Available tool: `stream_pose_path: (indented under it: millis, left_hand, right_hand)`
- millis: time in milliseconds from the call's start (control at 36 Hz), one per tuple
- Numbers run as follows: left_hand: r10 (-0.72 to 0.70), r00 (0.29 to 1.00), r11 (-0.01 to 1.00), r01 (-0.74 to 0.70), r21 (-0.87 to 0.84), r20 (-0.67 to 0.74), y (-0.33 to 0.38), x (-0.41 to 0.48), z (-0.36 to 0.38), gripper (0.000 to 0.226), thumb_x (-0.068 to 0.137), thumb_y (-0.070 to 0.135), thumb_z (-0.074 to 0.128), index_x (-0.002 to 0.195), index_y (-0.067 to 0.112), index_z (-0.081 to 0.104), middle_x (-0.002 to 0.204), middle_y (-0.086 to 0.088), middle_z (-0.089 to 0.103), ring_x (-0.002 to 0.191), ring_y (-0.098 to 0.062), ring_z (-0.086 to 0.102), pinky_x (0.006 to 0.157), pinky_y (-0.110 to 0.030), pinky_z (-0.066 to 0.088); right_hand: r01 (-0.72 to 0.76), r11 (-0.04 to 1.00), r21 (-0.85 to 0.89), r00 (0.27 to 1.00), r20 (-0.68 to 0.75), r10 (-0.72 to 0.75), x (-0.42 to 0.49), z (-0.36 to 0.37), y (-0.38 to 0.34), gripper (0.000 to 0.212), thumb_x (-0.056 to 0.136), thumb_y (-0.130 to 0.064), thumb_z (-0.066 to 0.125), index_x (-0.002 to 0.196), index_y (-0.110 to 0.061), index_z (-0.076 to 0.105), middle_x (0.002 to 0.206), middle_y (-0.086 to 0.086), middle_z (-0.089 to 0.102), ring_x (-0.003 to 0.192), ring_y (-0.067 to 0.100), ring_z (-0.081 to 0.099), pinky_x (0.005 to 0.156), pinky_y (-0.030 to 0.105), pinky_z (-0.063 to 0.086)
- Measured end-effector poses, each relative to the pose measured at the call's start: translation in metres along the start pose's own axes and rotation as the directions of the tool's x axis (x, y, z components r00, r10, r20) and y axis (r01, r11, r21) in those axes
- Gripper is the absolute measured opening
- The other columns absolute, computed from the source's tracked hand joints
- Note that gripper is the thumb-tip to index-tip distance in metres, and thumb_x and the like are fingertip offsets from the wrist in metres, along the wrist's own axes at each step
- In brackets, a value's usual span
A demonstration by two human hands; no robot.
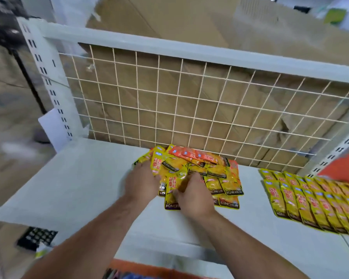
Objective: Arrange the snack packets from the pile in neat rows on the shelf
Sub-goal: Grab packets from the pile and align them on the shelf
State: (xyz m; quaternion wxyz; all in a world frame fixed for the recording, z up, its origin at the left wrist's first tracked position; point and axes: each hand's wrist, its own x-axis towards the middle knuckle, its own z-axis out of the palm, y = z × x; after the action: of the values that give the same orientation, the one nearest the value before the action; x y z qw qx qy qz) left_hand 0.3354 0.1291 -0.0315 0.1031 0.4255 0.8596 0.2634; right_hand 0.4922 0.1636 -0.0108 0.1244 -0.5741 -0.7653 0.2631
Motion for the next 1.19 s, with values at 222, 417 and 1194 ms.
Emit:
stream_pose_path:
  millis: [222, 417, 1194]
  left_hand:
    - [-0.140, 0.987, 0.966, 0.152, -0.210, 0.074, -0.013, -0.002, -0.011, 0.010, 0.077, 0.012, 0.057, 0.084, 0.014, 0.064, 0.070, 0.003, 0.061, 0.076, -0.029, 0.061, 0.058, -0.029, 0.041]
    - [-0.312, 0.950, 0.888, 0.293, -0.353, 0.005, -0.025, -0.021, -0.021, 0.012, 0.073, 0.006, 0.056, 0.084, 0.002, 0.061, 0.061, -0.001, 0.048, 0.054, -0.020, 0.045, 0.043, -0.028, 0.026]
    - [0.037, 0.894, 0.761, 0.264, -0.592, 0.446, 0.252, -0.302, 0.090, 0.020, 0.065, -0.003, 0.069, 0.077, 0.013, 0.069, 0.076, -0.005, 0.073, 0.076, -0.029, 0.069, 0.069, -0.043, 0.057]
  right_hand:
    - [-0.096, 0.979, 0.180, 0.991, 0.113, 0.076, 0.005, -0.002, 0.006, 0.032, 0.083, -0.036, 0.075, 0.065, -0.014, 0.059, 0.059, -0.005, 0.061, 0.057, 0.009, 0.059, 0.051, 0.024, 0.043]
    - [-0.152, 0.906, 0.395, 0.982, 0.166, 0.092, -0.014, -0.006, 0.012, 0.033, 0.091, -0.017, 0.068, 0.062, -0.016, 0.053, 0.049, -0.008, 0.053, 0.041, 0.006, 0.048, 0.045, 0.021, 0.034]
    - [-0.151, 0.739, 0.656, 0.974, -0.031, 0.226, -0.204, -0.191, 0.310, 0.044, 0.088, -0.013, 0.070, 0.061, -0.021, 0.036, 0.064, 0.009, 0.036, 0.057, 0.017, 0.038, 0.049, 0.026, 0.024]
